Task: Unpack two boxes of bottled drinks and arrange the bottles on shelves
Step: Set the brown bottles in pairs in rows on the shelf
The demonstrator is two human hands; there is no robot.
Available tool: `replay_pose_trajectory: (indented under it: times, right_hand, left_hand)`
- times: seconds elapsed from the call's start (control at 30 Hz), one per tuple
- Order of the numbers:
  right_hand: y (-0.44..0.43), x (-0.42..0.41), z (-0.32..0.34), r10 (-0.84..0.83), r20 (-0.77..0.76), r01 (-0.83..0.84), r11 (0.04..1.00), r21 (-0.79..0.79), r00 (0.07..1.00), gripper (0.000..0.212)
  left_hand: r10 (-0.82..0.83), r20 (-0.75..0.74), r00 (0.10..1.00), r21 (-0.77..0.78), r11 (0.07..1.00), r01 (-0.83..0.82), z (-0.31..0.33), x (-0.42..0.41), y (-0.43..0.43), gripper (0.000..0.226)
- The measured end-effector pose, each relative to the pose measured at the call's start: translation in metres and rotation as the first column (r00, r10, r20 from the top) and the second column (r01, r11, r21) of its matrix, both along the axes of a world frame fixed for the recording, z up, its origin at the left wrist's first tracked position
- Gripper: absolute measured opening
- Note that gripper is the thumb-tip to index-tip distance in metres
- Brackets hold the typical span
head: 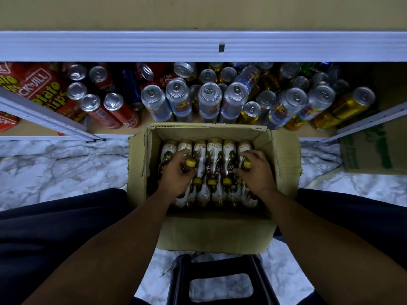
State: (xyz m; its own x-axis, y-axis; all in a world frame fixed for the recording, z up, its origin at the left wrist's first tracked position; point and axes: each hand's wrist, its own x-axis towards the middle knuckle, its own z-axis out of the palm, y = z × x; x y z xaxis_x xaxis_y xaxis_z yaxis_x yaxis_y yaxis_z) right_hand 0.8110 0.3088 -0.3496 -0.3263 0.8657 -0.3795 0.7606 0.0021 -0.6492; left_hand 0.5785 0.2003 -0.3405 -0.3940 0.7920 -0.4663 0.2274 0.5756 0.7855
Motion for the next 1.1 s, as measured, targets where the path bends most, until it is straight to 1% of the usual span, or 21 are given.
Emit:
replay_pose_trajectory:
  times: [0.07,0.13,0.2,0.27,0.33,0.43,0.47,0.53,0.6,0.73,0.87,0.97,1.1]
  right_hand:
    - [-0.006,0.001,0.002,-0.070,-0.047,0.067,0.996,-0.055,0.996,0.048]
    - [-0.013,0.005,0.004,-0.160,-0.122,0.142,0.980,-0.139,0.980,0.045]
    - [-0.019,0.008,0.006,-0.219,-0.189,0.174,0.958,-0.229,0.957,0.053]
    - [-0.022,0.011,0.005,-0.234,-0.218,0.168,0.944,-0.284,0.947,0.064]
    - [-0.025,0.013,0.005,-0.221,-0.234,0.142,0.939,-0.314,0.947,0.071]
    - [-0.030,0.015,0.005,-0.212,-0.278,0.116,0.938,-0.325,0.937,0.081]
    - [-0.031,0.016,0.006,-0.214,-0.285,0.118,0.940,-0.320,0.934,0.083]
    - [-0.033,0.017,0.008,-0.214,-0.286,0.121,0.943,-0.311,0.934,0.083]
    - [-0.034,0.017,0.011,-0.211,-0.288,0.118,0.944,-0.309,0.934,0.082]
    - [-0.033,0.012,0.026,-0.209,-0.309,0.127,0.956,-0.265,0.928,0.082]
    - [-0.025,0.000,0.058,-0.169,-0.417,0.107,0.980,-0.167,0.893,0.073]
    - [-0.016,-0.009,0.094,-0.103,-0.492,0.093,0.995,-0.045,0.864,0.066]
    - [-0.004,-0.018,0.158,0.005,-0.554,0.080,0.988,0.129,0.832,0.069]
  left_hand:
    - [-0.011,-0.025,1.000,0.046,0.999,0.012,0.003,0.004,0.003,0.054]
    - [-0.040,-0.036,0.999,0.071,0.997,0.043,0.003,0.007,0.006,0.043]
    - [-0.063,-0.026,0.998,0.077,0.995,0.065,0.001,0.012,0.006,0.036]
    - [-0.083,-0.005,0.997,0.069,0.994,0.083,-0.002,0.017,0.002,0.035]
    - [-0.106,0.022,0.994,0.042,0.994,0.105,-0.005,0.020,-0.004,0.043]
    - [-0.151,0.087,0.985,-0.020,0.988,0.153,-0.002,0.025,-0.009,0.073]
    - [-0.171,0.096,0.981,-0.029,0.984,0.174,0.000,0.028,-0.009,0.081]
    - [-0.205,0.079,0.976,-0.026,0.978,0.208,0.003,0.032,-0.010,0.085]
    - [-0.223,0.071,0.972,-0.006,0.975,0.224,0.008,0.033,-0.009,0.083]
    - [-0.197,0.099,0.975,0.056,0.980,0.193,0.022,0.028,-0.006,0.086]
    - [-0.141,0.077,0.987,0.154,0.980,0.128,0.057,0.018,0.010,0.080]
    - [-0.145,0.058,0.988,0.261,0.957,0.125,0.096,0.009,0.020,0.074]
    - [-0.149,-0.003,0.989,0.408,0.903,0.137,0.162,0.003,0.023,0.075]
